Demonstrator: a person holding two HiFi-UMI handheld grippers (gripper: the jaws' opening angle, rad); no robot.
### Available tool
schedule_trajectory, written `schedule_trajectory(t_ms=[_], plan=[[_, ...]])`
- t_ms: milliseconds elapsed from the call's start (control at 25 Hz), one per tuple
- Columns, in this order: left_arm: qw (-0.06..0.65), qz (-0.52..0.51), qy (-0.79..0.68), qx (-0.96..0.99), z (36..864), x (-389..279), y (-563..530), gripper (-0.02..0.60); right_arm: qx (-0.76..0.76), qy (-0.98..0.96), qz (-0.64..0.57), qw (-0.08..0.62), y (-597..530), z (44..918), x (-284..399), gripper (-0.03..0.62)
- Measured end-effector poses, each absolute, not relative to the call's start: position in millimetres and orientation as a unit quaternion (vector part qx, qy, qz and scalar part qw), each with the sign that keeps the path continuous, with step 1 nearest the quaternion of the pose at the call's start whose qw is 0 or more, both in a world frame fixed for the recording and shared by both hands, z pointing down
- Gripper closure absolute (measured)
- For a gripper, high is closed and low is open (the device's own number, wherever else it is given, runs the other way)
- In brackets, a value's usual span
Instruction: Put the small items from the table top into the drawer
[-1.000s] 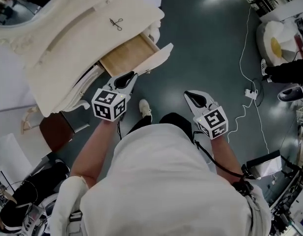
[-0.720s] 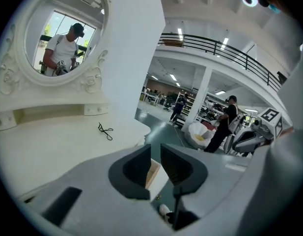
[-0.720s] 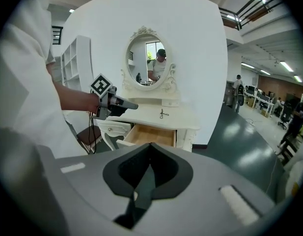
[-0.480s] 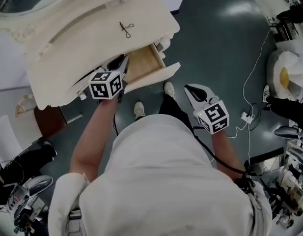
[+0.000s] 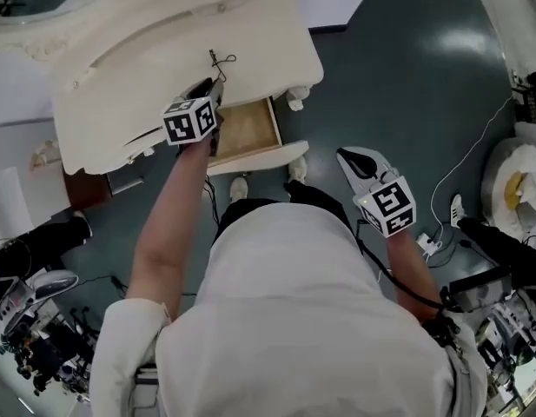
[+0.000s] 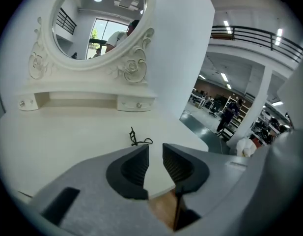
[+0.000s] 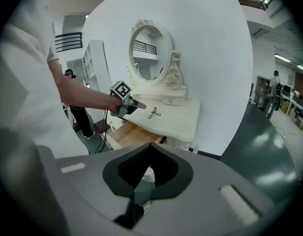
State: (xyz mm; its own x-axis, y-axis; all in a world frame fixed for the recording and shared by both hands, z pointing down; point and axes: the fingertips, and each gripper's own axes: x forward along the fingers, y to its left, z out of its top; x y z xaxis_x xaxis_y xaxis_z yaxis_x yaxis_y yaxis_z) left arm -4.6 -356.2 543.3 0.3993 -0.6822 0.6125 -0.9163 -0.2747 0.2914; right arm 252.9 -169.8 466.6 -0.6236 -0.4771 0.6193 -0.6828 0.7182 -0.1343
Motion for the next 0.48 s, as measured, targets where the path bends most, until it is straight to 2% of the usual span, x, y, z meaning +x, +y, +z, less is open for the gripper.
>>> schedule_trajectory(t_ms=[480], plan=[[0.322,0.223,-0.598,0.7,583,-24,-432,0.492,0.302,-0.88,0.2,0.307,-203,481,326,0.592]])
